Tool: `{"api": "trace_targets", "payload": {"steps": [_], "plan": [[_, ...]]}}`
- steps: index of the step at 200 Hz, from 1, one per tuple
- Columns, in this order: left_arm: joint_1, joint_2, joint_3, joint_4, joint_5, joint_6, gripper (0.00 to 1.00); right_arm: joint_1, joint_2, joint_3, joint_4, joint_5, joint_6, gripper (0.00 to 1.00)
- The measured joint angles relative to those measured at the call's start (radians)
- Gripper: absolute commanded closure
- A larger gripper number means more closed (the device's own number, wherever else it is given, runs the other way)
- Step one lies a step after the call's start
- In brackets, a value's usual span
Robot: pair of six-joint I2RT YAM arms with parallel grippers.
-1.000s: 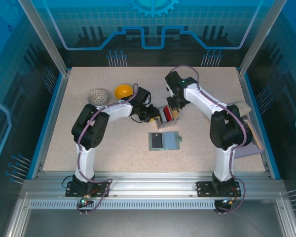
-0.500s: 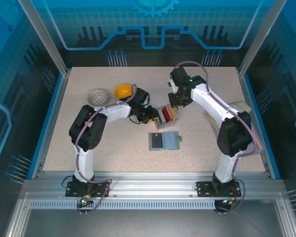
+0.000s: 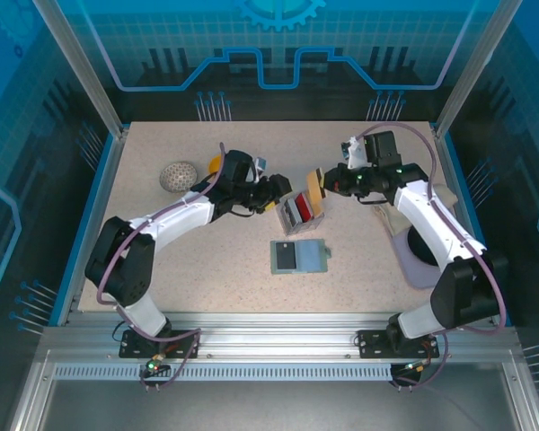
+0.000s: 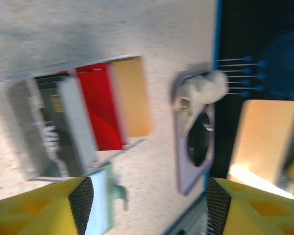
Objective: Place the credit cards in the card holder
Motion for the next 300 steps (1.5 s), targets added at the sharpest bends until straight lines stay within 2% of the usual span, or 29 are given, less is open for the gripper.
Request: {"api": "trace_targets", "payload": {"steps": [38, 58, 65, 103, 121, 133, 155, 184, 209, 224, 241, 249, 263, 270, 300], "plan": [[0.000, 0.007, -0.013, 0.230, 0.128, -0.111, 0.33, -0.011, -0.012, -0.055, 0.111, -0.126, 0.095, 0.95], [0.000, 0.021, -0.013, 0.317, 0.176, -0.154, 0.37, -0.015, -0.012, -0.070, 0.154, -0.171, 0.130, 0.95], [0.000, 0.028, -0.013, 0.341, 0.190, -0.167, 0.41, -0.016, -0.012, -0.075, 0.169, -0.183, 0.144, 0.95], [0.000, 0.049, -0.014, 0.393, 0.224, -0.210, 0.81, -0.032, -0.012, -0.107, 0.237, -0.232, 0.203, 0.92], [0.006, 0.049, -0.013, 0.394, 0.230, -0.205, 0.95, -0.047, -0.012, -0.117, 0.269, -0.263, 0.220, 0.87], [0.008, 0.048, -0.011, 0.401, 0.241, -0.201, 1.00, -0.057, -0.012, -0.124, 0.272, -0.279, 0.224, 0.84], [0.010, 0.048, -0.003, 0.408, 0.261, -0.193, 1.00, -0.076, 0.000, -0.127, 0.272, -0.346, 0.210, 0.80], [0.011, 0.050, 0.014, 0.405, 0.299, -0.185, 1.00, -0.096, 0.019, -0.119, 0.249, -0.421, 0.164, 0.79], [0.011, 0.058, 0.035, 0.405, 0.331, -0.169, 1.00, -0.113, 0.037, -0.096, 0.241, -0.481, 0.142, 0.83], [0.012, 0.060, 0.043, 0.405, 0.344, -0.167, 1.00, -0.118, 0.045, -0.088, 0.242, -0.504, 0.132, 0.91], [0.016, 0.064, 0.045, 0.393, 0.353, -0.163, 0.87, -0.122, 0.047, -0.086, 0.242, -0.529, 0.129, 0.98], [0.017, 0.067, 0.045, 0.383, 0.353, -0.159, 0.75, -0.122, 0.047, -0.085, 0.239, -0.529, 0.119, 0.98], [0.017, 0.067, 0.045, 0.340, 0.345, -0.140, 0.68, -0.121, 0.044, -0.081, 0.201, -0.502, 0.092, 0.98], [0.017, 0.066, 0.045, 0.310, 0.332, -0.124, 0.60, -0.121, 0.040, -0.080, 0.178, -0.476, 0.077, 0.98], [0.019, 0.022, -0.005, 0.125, 0.204, -0.043, 0.52, -0.099, -0.013, -0.102, 0.060, -0.263, 0.013, 0.97]]}}
